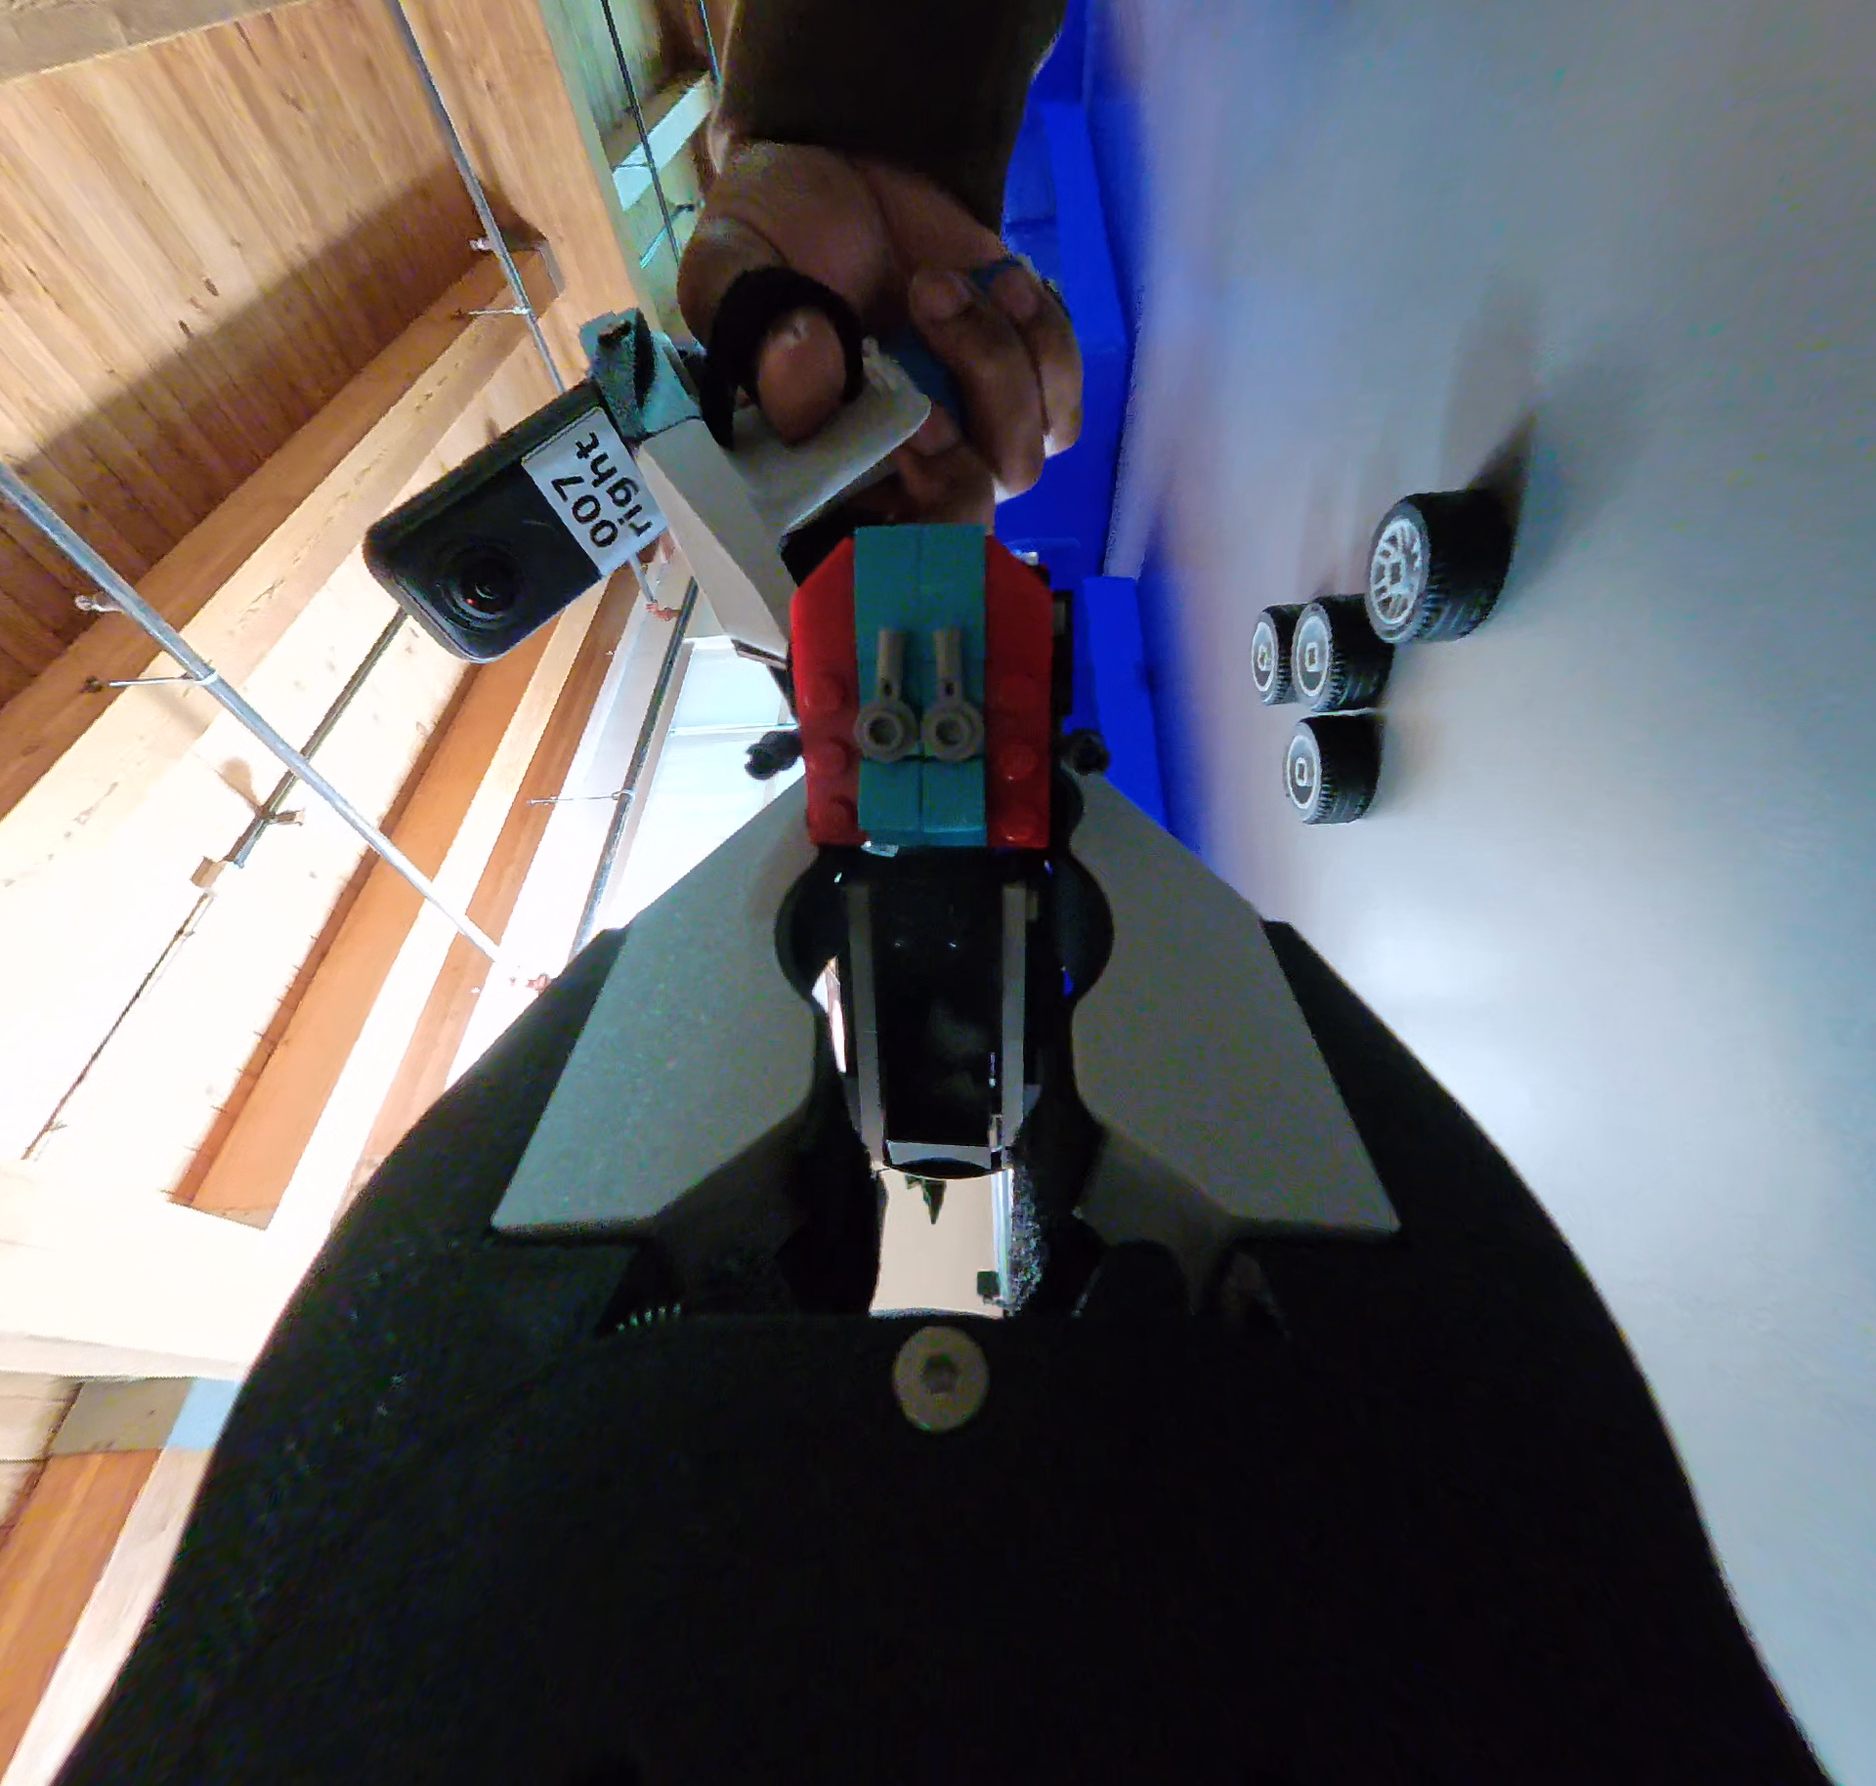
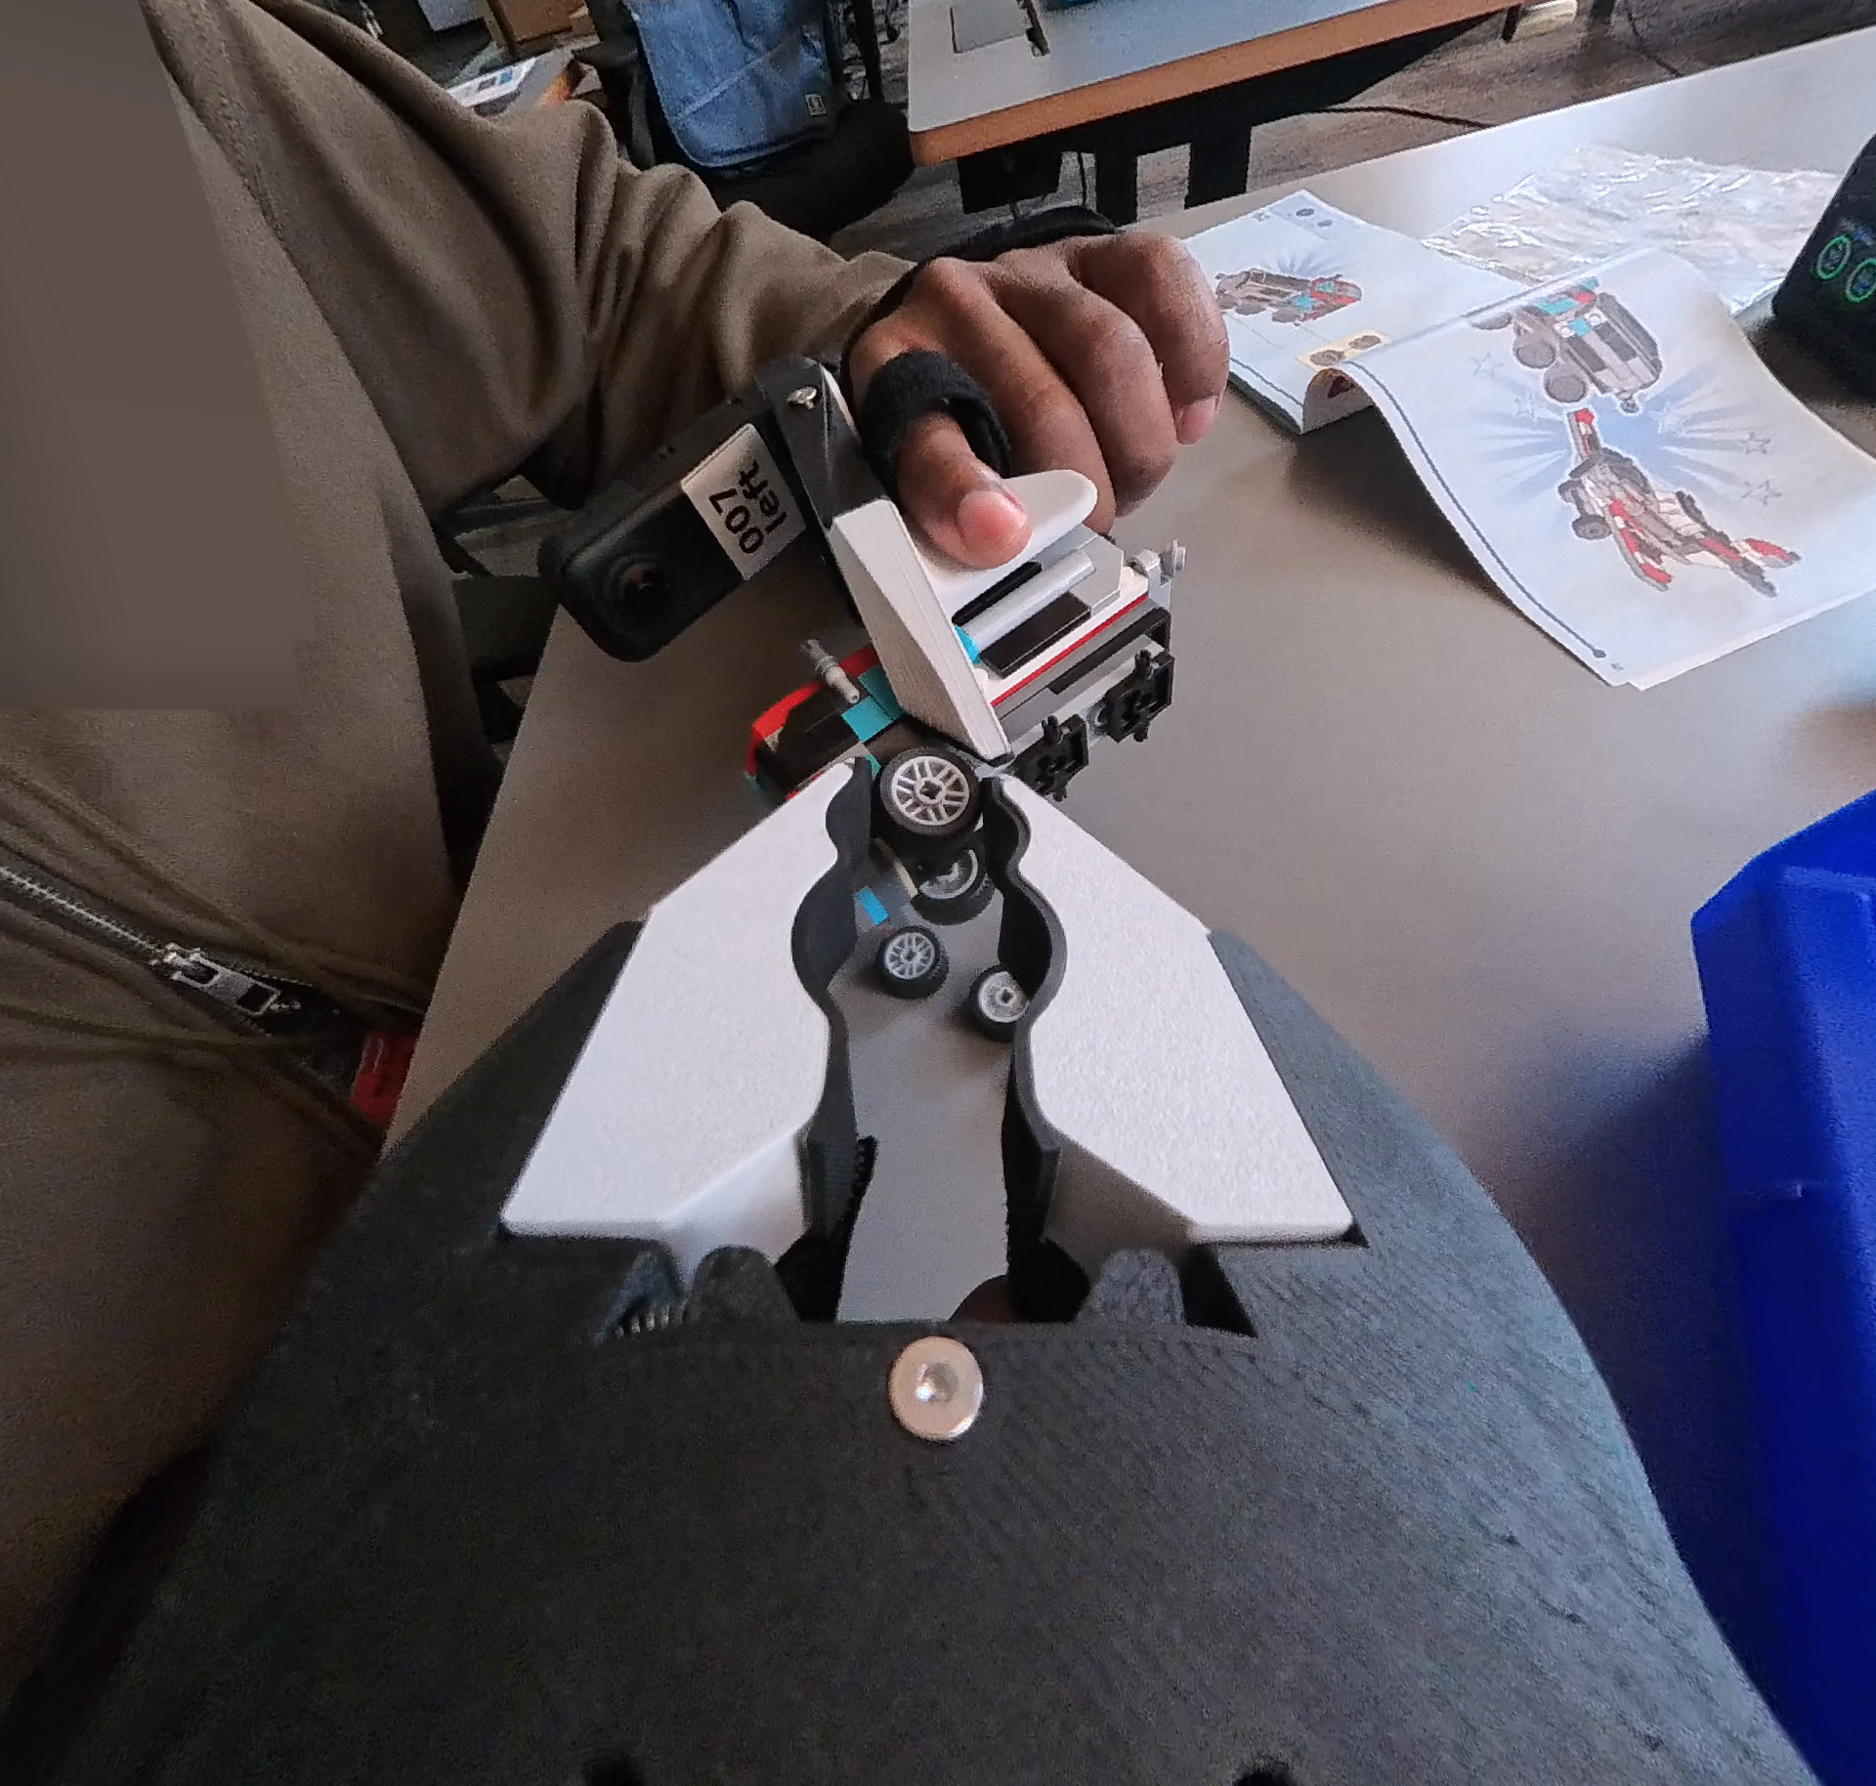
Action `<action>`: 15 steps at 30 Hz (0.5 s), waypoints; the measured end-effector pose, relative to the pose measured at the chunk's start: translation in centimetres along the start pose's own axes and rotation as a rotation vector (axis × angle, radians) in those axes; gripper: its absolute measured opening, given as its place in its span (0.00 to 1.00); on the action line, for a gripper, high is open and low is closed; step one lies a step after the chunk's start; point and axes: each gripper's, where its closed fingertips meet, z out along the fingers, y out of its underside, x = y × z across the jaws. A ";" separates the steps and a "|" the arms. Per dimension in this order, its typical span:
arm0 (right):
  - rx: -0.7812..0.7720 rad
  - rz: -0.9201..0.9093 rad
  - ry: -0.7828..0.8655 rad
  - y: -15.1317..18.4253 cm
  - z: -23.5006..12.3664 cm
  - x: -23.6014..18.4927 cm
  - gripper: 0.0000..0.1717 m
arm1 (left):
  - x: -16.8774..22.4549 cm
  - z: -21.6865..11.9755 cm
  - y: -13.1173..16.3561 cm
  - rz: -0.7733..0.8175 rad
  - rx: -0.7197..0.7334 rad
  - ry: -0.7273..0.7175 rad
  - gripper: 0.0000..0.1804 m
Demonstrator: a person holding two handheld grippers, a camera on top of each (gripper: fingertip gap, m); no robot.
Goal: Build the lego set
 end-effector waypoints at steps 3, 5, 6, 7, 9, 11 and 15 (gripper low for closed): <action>-0.002 0.027 0.011 0.0 0.2 -0.2 0.13 | -0.1 0.0 0.1 0.011 -0.009 -0.009 0.21; -0.003 0.041 0.019 -0.1 0.3 -0.4 0.13 | -0.2 0.0 0.2 0.013 -0.012 -0.015 0.21; -0.002 0.045 0.022 -0.1 0.3 -0.6 0.13 | -0.3 0.0 0.2 0.015 -0.014 -0.019 0.21; 0.001 0.045 0.027 -0.1 0.4 -0.7 0.13 | -0.4 0.0 0.2 0.014 -0.016 -0.025 0.21; 0.002 0.039 0.034 -0.2 0.3 -1.0 0.13 | -0.6 0.0 0.3 0.011 -0.018 -0.035 0.21; 0.004 0.036 0.038 -0.2 0.3 -1.2 0.13 | -0.7 0.0 0.4 0.012 -0.022 -0.040 0.21; 0.020 0.031 0.044 -0.4 0.3 -1.7 0.14 | -0.8 0.0 0.4 0.013 -0.023 -0.045 0.21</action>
